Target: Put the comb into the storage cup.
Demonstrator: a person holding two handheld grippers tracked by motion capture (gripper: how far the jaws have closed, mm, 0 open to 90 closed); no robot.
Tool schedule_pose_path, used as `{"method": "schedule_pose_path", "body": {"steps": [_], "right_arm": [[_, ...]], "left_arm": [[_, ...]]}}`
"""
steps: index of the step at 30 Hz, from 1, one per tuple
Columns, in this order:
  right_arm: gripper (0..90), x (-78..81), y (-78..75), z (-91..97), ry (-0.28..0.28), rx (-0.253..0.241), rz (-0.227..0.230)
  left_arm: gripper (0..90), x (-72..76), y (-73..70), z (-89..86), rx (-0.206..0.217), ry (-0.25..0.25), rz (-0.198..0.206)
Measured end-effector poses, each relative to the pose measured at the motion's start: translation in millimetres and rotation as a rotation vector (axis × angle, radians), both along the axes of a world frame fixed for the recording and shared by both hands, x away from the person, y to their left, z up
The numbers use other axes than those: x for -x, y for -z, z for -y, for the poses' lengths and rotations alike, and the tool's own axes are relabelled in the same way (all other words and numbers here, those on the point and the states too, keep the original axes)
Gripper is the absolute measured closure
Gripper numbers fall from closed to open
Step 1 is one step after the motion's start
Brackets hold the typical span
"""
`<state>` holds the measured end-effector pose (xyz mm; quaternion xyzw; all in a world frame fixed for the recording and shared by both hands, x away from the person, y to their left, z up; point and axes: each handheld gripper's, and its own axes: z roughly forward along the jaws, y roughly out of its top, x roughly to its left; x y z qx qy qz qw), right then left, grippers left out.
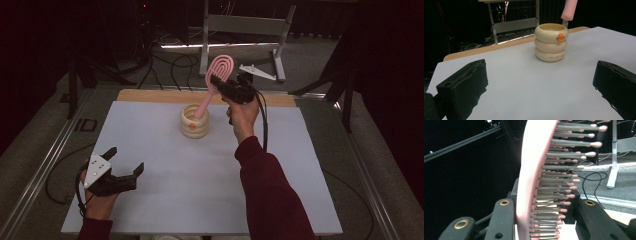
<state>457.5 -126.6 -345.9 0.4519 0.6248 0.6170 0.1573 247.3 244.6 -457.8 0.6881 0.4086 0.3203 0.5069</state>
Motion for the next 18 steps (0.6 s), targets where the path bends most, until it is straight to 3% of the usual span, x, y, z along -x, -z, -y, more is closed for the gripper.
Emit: {"method": "schedule_pose_path", "body": {"steps": [18], "right_arm": [[63.9,-10.9,10.0,-2.0,0.044,-0.009,-0.001]], "left_arm": [[0.3,0.0,0.8,0.9,0.003,0.004,-0.003]]}}
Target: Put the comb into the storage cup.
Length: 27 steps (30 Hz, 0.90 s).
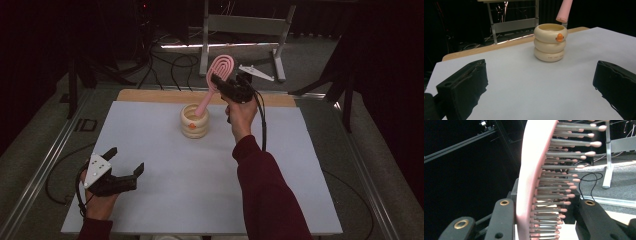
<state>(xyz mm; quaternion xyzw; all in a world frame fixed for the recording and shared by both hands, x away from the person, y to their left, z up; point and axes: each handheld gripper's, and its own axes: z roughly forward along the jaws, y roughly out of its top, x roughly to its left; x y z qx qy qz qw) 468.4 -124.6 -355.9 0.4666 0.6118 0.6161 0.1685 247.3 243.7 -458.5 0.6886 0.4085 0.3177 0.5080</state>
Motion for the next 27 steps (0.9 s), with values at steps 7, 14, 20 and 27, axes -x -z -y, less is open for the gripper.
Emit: {"method": "schedule_pose_path", "body": {"steps": [7,14,20,27], "right_arm": [[63.9,-3.8,4.1,-2.0,0.028,0.013,0.001],[63.9,-6.1,8.9,-4.7,0.045,0.030,0.006],[63.9,-7.1,14.8,-7.5,0.057,0.036,0.024],[63.9,-7.7,19.8,-9.3,0.066,0.041,0.022]], "left_arm": [[0.4,0.1,0.5,-1.2,0.007,-0.004,-0.001],[0.4,0.9,-0.3,-1.3,0.001,-0.003,0.002],[0.4,1.6,-0.8,-1.5,0.003,-0.003,0.004],[0.4,1.8,-0.9,-1.5,0.007,-0.004,0.006]]}}
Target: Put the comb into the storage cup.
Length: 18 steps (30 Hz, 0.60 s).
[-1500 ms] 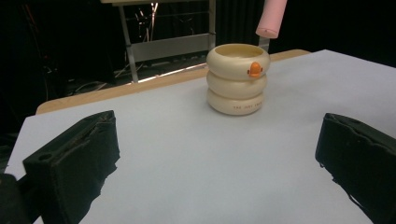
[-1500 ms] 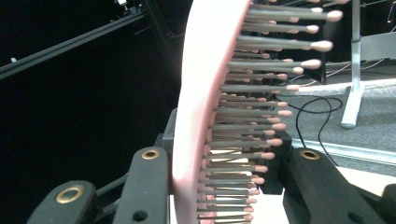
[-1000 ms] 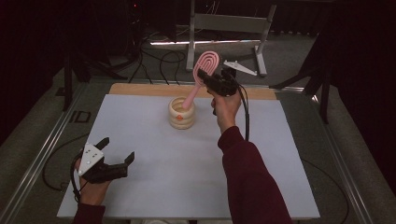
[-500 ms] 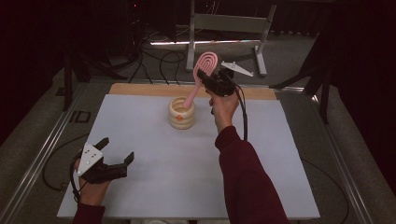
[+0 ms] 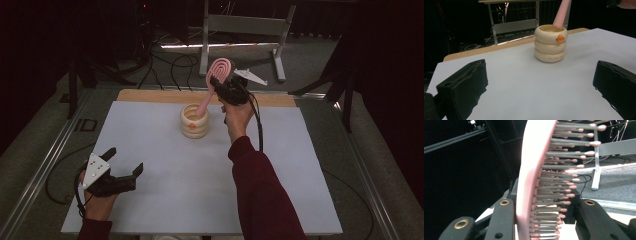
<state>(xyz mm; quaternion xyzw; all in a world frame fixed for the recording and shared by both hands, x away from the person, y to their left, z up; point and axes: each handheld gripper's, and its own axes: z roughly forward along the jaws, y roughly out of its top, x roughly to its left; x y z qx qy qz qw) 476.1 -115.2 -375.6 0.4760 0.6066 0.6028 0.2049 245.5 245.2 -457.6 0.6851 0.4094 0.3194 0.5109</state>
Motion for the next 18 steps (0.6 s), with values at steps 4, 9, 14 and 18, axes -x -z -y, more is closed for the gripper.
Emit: {"method": "schedule_pose_path", "body": {"steps": [4,9,14,18], "right_arm": [[63.9,-0.6,2.0,-0.8,0.002,0.004,-0.007],[63.9,-1.2,3.8,-2.5,0.001,0.005,-0.013],[63.9,-2.0,6.0,-4.5,-0.003,0.009,-0.018],[63.9,-2.5,7.5,-6.3,-0.001,0.013,-0.020]], "left_arm": [[0.3,0.2,-0.2,0.0,0.000,0.001,0.001],[0.3,0.5,-0.4,0.1,-0.001,0.002,0.002],[0.3,1.1,-0.9,0.1,0.000,0.002,0.004],[0.3,1.5,-1.4,-0.1,0.000,0.002,0.005]]}}
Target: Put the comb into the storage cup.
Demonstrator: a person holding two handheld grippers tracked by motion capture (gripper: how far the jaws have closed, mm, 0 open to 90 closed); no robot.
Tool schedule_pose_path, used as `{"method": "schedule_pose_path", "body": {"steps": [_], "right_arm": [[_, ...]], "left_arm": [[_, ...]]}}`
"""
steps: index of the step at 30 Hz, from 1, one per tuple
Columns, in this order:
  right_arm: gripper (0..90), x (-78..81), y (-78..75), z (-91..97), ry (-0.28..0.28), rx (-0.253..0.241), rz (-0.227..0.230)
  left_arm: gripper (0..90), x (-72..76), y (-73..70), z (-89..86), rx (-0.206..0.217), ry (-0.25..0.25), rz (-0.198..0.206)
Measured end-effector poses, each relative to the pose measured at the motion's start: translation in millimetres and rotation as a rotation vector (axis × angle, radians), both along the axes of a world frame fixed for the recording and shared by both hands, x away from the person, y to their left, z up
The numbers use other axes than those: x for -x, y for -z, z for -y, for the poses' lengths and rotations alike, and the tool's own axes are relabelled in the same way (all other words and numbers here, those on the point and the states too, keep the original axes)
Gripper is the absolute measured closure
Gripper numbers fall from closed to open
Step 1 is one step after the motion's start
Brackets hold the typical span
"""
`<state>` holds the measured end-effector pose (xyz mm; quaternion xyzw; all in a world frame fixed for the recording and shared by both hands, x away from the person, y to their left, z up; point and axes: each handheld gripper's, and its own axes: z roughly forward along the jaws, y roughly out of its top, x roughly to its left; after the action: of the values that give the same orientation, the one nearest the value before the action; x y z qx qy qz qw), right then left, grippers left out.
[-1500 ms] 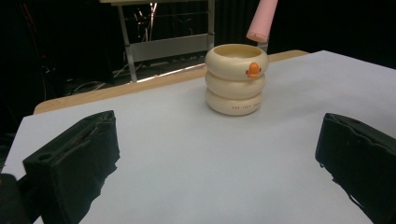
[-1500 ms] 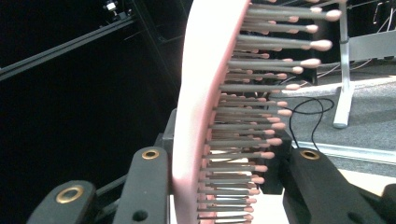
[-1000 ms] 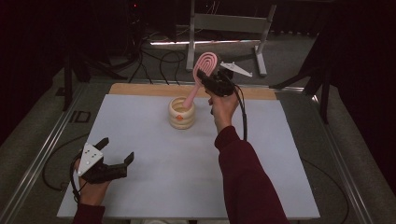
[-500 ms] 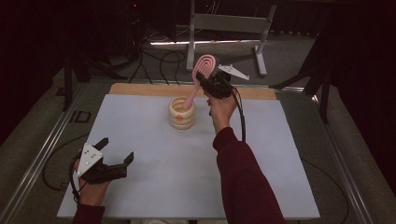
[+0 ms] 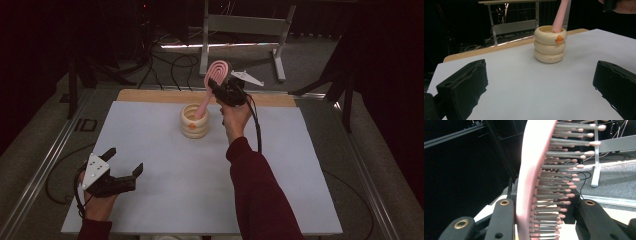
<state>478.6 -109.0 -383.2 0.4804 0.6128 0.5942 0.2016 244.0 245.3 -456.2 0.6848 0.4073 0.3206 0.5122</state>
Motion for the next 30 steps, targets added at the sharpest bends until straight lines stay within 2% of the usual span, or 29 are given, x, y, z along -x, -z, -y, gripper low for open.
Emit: {"method": "schedule_pose_path", "body": {"steps": [30], "right_arm": [[63.9,-2.4,19.5,-7.2,0.026,-0.001,-0.040]], "left_arm": [[0.3,0.4,0.2,0.0,0.003,0.001,-0.001]]}}
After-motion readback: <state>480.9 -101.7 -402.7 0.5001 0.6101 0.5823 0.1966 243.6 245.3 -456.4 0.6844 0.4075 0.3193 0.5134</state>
